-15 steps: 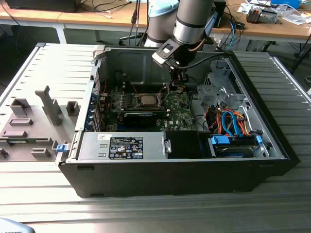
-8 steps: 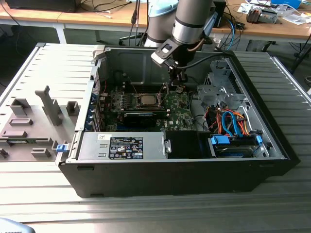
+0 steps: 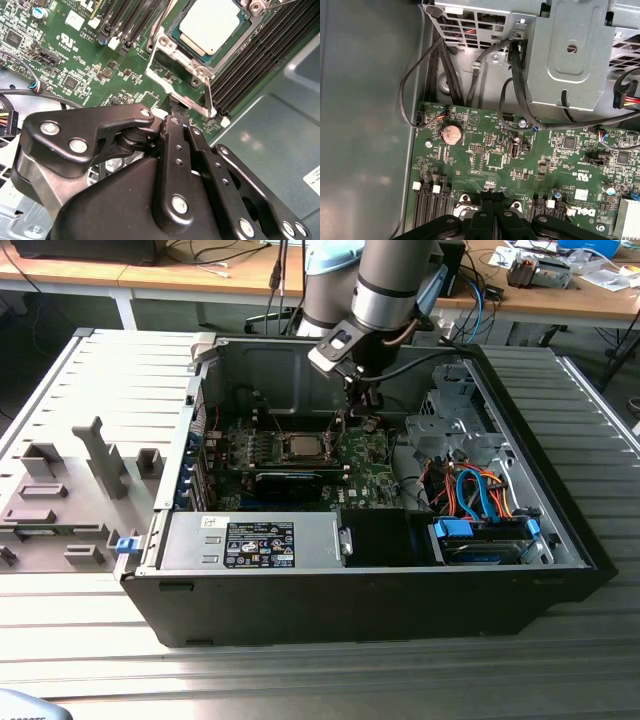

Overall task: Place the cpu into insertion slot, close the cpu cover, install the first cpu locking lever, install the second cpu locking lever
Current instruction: 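Close the cpu cover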

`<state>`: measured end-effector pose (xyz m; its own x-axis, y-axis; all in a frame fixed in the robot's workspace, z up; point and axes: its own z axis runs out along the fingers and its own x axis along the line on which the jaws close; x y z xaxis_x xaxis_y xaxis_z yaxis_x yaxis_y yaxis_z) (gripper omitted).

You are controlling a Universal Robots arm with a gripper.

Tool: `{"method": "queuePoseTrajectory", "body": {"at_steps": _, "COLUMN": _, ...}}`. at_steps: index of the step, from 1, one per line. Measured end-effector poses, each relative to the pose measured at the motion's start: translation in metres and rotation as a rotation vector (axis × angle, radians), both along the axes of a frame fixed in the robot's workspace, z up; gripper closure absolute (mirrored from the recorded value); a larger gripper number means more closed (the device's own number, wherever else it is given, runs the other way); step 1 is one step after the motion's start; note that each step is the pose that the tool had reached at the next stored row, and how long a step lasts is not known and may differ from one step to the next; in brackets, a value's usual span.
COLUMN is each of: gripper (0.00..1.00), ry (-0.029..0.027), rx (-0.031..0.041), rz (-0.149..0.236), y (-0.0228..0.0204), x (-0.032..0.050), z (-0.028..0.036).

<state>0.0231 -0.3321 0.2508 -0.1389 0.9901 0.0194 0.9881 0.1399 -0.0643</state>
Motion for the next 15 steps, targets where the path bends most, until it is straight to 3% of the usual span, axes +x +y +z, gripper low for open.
{"method": "queuePoseTrajectory", "body": {"at_steps": 15, "gripper": 0.89, "ry": 0.0000, "rx": 0.0000, "rz": 0.000, "y": 0.0000, "x": -0.0064, "z": 0.0000}}
